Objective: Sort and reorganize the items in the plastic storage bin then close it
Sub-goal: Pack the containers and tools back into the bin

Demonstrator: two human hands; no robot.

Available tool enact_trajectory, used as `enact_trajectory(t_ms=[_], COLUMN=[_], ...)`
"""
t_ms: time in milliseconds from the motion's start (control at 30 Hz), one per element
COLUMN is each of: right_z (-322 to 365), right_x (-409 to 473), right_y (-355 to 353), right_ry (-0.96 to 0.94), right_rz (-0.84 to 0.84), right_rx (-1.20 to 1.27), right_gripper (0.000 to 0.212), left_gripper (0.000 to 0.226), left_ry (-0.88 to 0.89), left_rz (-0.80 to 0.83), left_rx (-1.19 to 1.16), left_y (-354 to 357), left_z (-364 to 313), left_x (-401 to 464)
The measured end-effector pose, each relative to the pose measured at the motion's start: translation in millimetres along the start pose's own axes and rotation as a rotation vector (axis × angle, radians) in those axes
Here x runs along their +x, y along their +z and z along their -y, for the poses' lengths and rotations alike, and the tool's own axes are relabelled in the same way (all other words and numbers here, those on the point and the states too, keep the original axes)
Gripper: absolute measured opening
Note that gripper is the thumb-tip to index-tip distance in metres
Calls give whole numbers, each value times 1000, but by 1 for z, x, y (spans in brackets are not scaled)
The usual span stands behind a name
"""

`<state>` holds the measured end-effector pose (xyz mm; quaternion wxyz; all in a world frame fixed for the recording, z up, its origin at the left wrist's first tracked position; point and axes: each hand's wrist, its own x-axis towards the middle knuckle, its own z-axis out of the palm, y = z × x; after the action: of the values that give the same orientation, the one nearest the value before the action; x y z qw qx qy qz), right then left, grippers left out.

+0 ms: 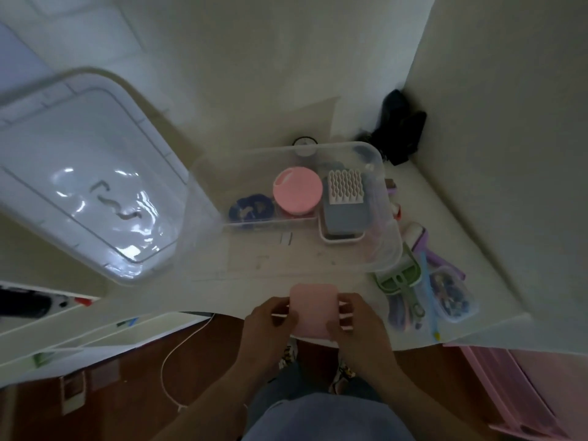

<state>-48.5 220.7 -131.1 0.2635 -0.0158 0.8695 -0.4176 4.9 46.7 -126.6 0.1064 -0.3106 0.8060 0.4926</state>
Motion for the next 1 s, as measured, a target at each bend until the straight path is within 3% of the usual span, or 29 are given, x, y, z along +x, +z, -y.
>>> enact_trajectory(t_ms=[200,367,467,567,733,867,1000], right_z=[78,150,173,181,179,181,172], right_x=[-33,37,98,149,200,215,220], right_y=[-30,-11,28,73,109,124,132], right_ry=[-177,-341,-320,-280,-211,-183,-178], right_rz=[-91,-194,-139,-58,-3,50,69], right_rx=[183,146,134,22,-165,-85,-10], right_gripper=[42,48,56,58,37,46,48], left_gripper=[20,19,27,40,48,41,53], left_ry=[142,227,168,113,40,64,127], left_rz=[-91,-272,-344,-317,-187,-104,-75], left_rx=[-19,-7,-17,57,226,443,595], left_y=[-73,-131,-146,-145,-135,-135,-134], left_z=[-49,-81,-80,-65,-51,-37,-25], left_x=[-27,31,82,134,189,209,213])
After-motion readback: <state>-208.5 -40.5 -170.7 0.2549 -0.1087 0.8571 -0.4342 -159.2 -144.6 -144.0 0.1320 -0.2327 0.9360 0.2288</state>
